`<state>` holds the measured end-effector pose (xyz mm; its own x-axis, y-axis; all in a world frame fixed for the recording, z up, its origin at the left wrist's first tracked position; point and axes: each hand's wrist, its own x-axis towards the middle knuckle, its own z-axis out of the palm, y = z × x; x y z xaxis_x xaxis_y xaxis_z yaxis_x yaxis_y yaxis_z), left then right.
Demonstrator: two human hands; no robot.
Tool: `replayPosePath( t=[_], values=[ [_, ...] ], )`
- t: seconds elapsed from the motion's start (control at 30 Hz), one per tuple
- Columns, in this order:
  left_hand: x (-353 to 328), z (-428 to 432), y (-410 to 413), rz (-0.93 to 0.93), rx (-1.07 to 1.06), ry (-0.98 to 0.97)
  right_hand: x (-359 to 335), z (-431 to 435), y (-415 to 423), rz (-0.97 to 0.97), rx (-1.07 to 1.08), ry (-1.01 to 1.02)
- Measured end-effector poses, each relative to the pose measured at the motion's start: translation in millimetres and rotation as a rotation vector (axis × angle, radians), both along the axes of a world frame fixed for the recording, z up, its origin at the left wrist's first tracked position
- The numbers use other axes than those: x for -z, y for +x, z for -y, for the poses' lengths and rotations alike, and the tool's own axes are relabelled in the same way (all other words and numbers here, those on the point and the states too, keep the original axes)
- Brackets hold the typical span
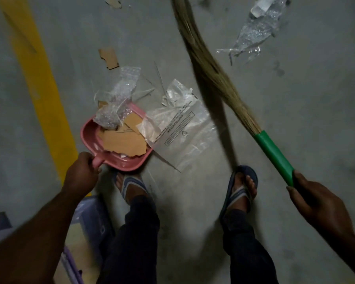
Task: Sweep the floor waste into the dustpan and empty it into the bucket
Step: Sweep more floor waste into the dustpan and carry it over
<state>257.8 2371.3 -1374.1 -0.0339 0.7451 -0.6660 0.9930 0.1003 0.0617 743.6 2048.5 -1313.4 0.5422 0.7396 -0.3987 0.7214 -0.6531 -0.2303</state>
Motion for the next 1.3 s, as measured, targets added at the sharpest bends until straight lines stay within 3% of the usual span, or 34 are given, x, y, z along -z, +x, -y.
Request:
replayPosePath(
  t=[0.13,0.37,0.5,0.73,1.03,1.3],
  values=[
    [-2.9,13.6,1.3,-0.006,0.044,-0.031,6.5,31.1,-13.9,-0.008,-0.074,-0.077],
    [8.8,40.3,58.7,0.122,0.079,-0.063,51.2,20.5,-59.6,-0.101,-0.218,-0.024],
    [15.8,48.0,99.5,0.197,-0.033,-0.084,56.0,4.7,-77.5,-0.122,-0.276,0.087],
    [15.8,55.9,132.5,0.312,-0.199,-0.06,46.4,-14.9,-95.4,-0.189,-0.166,0.16],
    [4.6,51.8,97.5,0.328,-0.185,0.098,21.9,-63.2,-68.8,-0.155,0.026,0.413],
    [-1.4,42.3,24.0,0.239,-0.169,0.184,34.3,-93.8,-30.0,-0.056,-0.012,0.337]
  ],
)
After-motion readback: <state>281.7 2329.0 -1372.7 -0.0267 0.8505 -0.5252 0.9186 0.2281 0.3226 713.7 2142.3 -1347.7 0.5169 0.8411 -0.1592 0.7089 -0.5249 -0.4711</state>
